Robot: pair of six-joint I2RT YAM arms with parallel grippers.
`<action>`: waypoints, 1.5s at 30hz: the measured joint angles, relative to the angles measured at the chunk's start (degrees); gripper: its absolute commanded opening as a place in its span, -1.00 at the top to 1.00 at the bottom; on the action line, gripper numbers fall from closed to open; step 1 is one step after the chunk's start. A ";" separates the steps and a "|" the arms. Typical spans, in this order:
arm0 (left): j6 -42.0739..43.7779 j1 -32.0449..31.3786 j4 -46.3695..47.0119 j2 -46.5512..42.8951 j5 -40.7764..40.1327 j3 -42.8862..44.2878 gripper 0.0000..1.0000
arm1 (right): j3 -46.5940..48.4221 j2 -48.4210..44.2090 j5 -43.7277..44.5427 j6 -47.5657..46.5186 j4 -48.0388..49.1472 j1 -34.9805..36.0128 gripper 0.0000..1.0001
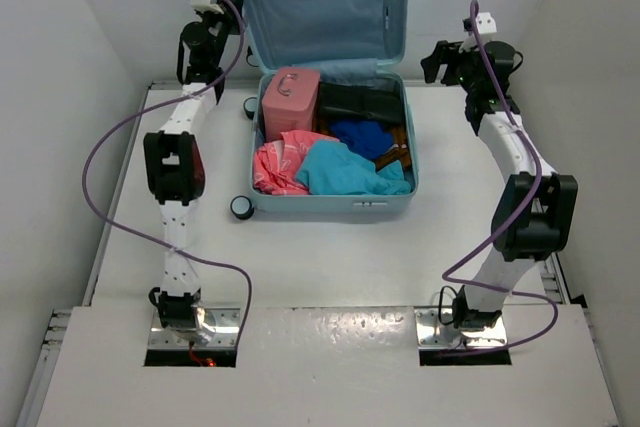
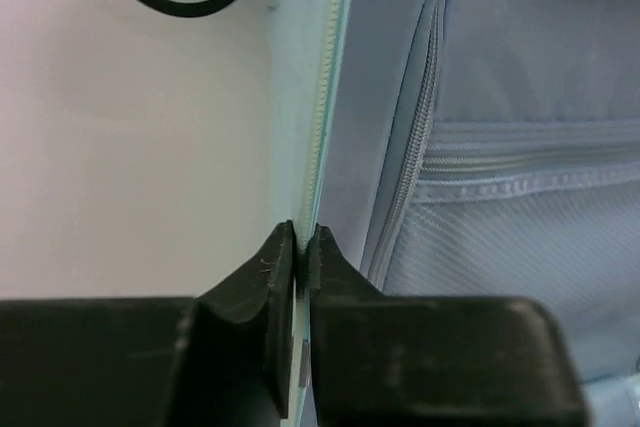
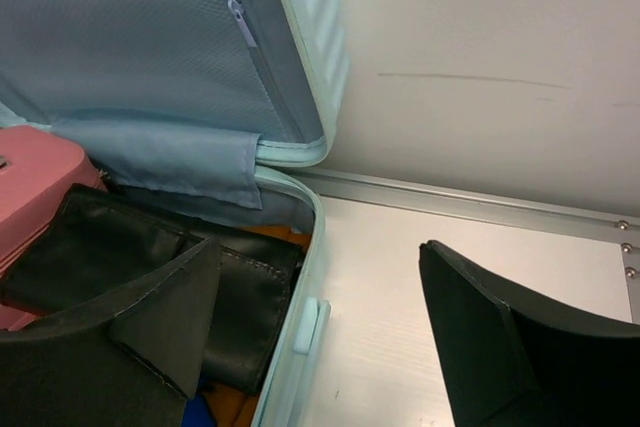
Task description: Pack the luggage
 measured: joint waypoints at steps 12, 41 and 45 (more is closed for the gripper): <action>8.57 -1.22 3.19 -31.17 6.01 -41.13 -0.09 | -7.52 -5.97 -4.24 1.16 0.76 -3.21 -0.59; 29.55 -0.70 -61.96 -94.77 25.20 -65.05 -0.07 | 13.27 13.84 -7.08 3.04 -3.08 -10.40 -0.64; 24.98 -1.92 -65.61 -87.86 19.58 -68.48 0.27 | 27.67 25.97 -2.91 3.74 -8.63 -7.61 -0.64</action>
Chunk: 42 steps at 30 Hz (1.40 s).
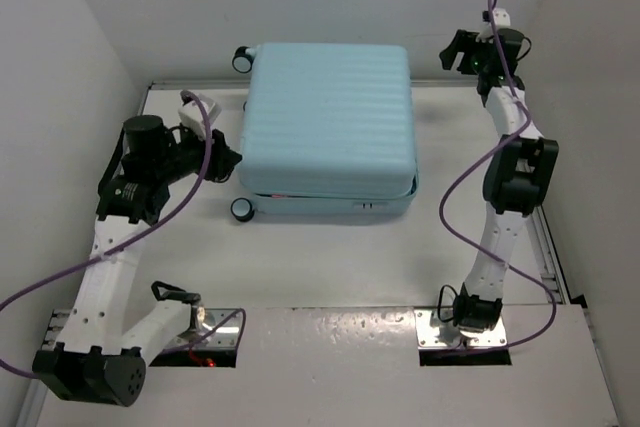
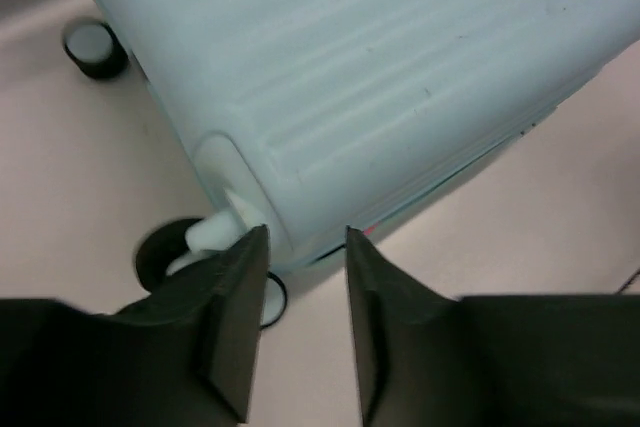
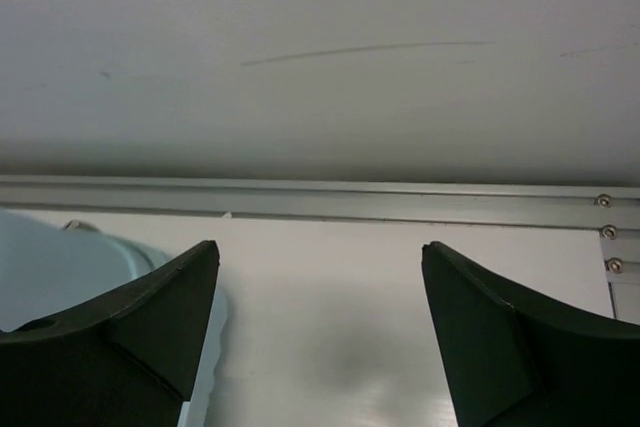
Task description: Pack the luggage
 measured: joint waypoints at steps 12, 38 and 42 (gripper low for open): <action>3.61 -16.63 -0.83 0.68 0.09 -5.46 0.51 | 13.42 22.56 5.79 -0.04 10.93 7.32 -0.61; 2.40 -14.97 -10.19 13.07 -26.01 -8.63 0.55 | -23.56 5.40 -26.82 8.66 6.60 8.39 0.47; -0.04 -11.96 -8.68 17.40 -26.36 -6.64 0.55 | -32.76 -1.16 -30.01 7.58 4.11 11.02 0.49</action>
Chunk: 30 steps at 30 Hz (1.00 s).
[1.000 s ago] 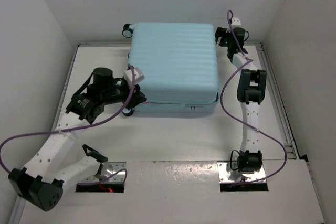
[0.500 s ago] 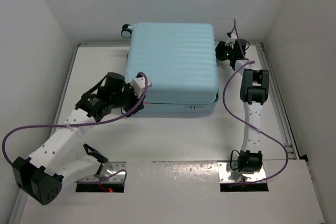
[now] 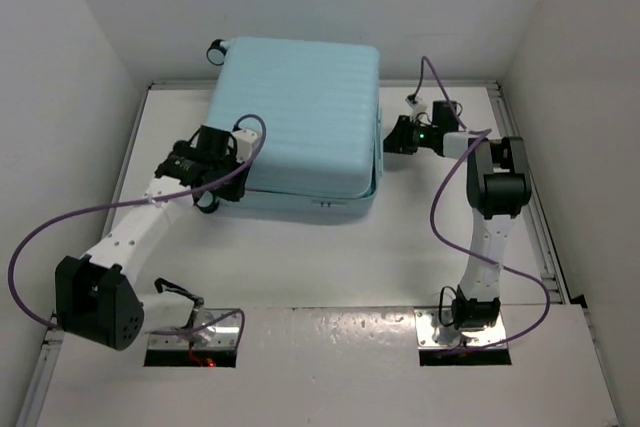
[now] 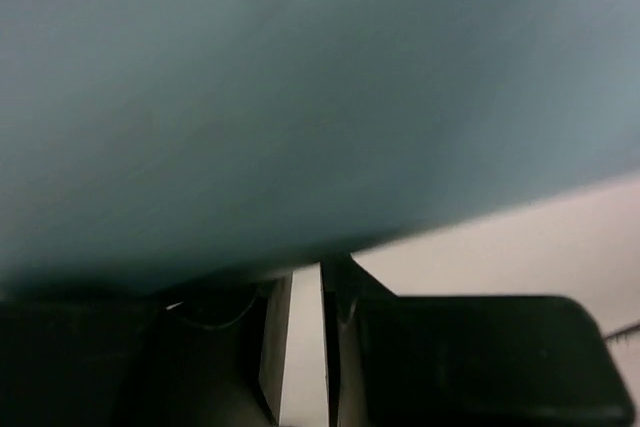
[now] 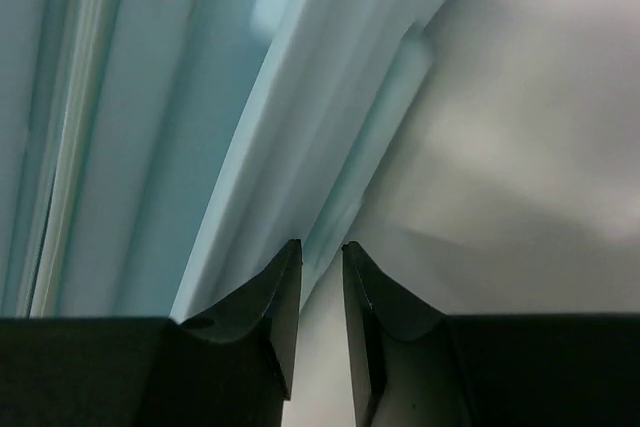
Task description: Pack the luggage
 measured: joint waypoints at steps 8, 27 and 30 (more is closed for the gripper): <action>-3.89 7.80 9.60 15.45 -0.09 10.99 0.37 | -16.98 -11.10 -10.91 0.61 -0.98 11.23 0.49; -0.98 9.51 22.56 -14.78 8.13 -7.50 -0.67 | 2.86 -9.81 6.64 17.88 13.42 -5.64 0.27; -0.46 8.72 22.47 -15.67 6.19 -7.76 -0.69 | 4.33 -6.86 9.94 20.57 10.12 -4.44 0.27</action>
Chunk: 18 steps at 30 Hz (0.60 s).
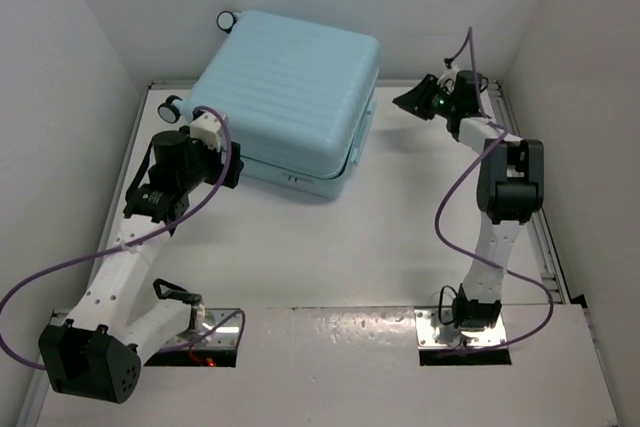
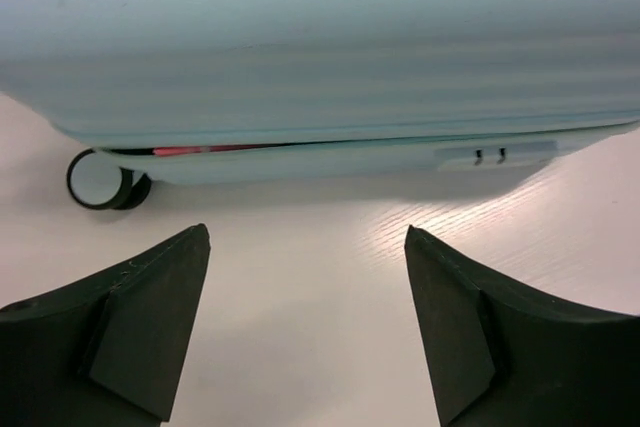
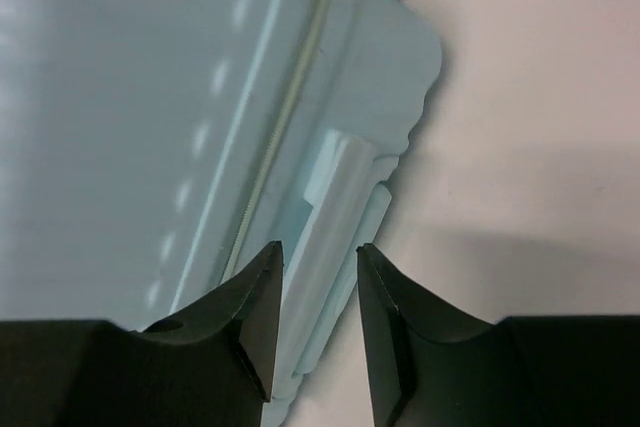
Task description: Pack the luggage
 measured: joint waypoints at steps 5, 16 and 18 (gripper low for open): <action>0.50 0.00 -0.96 0.50 -3.45 0.00 -0.69 | 4.57 6.21 3.30 2.38 -7.21 5.57 0.27; 0.44 0.00 -2.08 -0.33 -6.84 0.00 -0.71 | 13.09 11.08 8.04 0.96 -18.49 10.10 0.81; 0.37 0.00 -2.29 -0.35 -7.26 0.00 -0.71 | 14.45 11.50 8.70 1.05 -20.50 10.08 0.93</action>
